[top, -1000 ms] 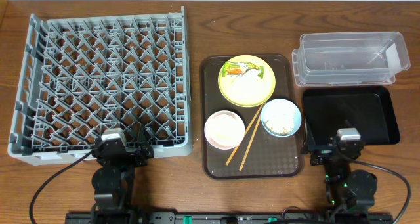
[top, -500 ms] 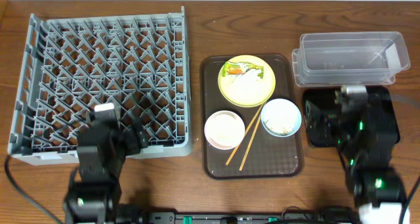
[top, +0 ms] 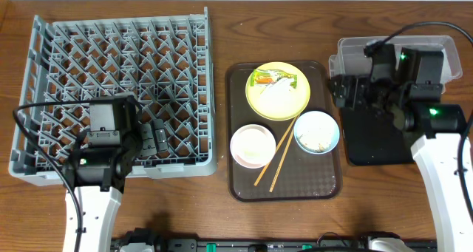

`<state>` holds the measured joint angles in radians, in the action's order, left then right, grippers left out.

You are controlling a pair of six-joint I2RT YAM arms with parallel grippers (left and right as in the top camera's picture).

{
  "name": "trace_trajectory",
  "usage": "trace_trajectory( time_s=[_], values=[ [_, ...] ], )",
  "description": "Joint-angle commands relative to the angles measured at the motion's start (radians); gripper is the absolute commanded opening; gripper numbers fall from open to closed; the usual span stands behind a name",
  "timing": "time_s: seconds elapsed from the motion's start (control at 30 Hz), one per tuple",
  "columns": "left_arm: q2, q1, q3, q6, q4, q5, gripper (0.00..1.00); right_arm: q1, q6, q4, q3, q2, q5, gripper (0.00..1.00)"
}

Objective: Sort waste into correct bins and load items into the dishwasher rack
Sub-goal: 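Reach the right gripper to the yellow plate and grasp the white tissue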

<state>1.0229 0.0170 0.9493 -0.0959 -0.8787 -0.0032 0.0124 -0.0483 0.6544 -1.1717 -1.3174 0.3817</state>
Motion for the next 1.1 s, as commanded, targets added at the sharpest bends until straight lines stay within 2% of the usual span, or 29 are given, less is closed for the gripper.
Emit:
trace_trajectory(
  time_s=[0.0,0.1,0.23,0.27,0.37,0.47,0.5,0.7,1.07],
  values=[
    [-0.006,0.004,0.023,0.009,-0.002,-0.005,0.98,0.031,-0.024,-0.057,-0.025,-0.015,0.086,0.99],
    [-0.005,0.004,0.023,0.009,-0.003,-0.004,0.98,0.088,-0.027,-0.119,-0.025,-0.036,0.035,0.99],
    [-0.005,0.004,0.023,0.009,-0.003,-0.004,0.98,0.211,-0.077,-0.167,-0.025,-0.093,-0.121,0.9],
    [-0.005,0.004,0.023,0.009,-0.003,-0.004,0.98,0.259,-0.097,-0.182,-0.025,-0.122,-0.177,0.84],
    [-0.005,0.004,0.023,0.009,-0.002,-0.004,0.98,0.33,-0.13,-0.207,-0.025,-0.182,-0.262,0.8],
    [-0.005,0.004,0.023,0.009,-0.003,-0.004,0.98,0.393,-0.186,-0.24,-0.025,-0.265,-0.335,0.7],
    [-0.005,0.004,0.023,0.009,-0.003,-0.004,0.98,0.408,-0.202,-0.249,-0.025,-0.291,-0.348,0.7],
    [-0.005,0.004,0.023,0.009,-0.003,-0.004,0.98,0.46,-0.324,-0.303,-0.025,-0.435,-0.419,0.66],
    [-0.003,0.004,0.023,0.009,-0.002,-0.004,0.98,0.48,-0.447,-0.397,-0.025,-0.638,-0.415,0.53]
  ],
)
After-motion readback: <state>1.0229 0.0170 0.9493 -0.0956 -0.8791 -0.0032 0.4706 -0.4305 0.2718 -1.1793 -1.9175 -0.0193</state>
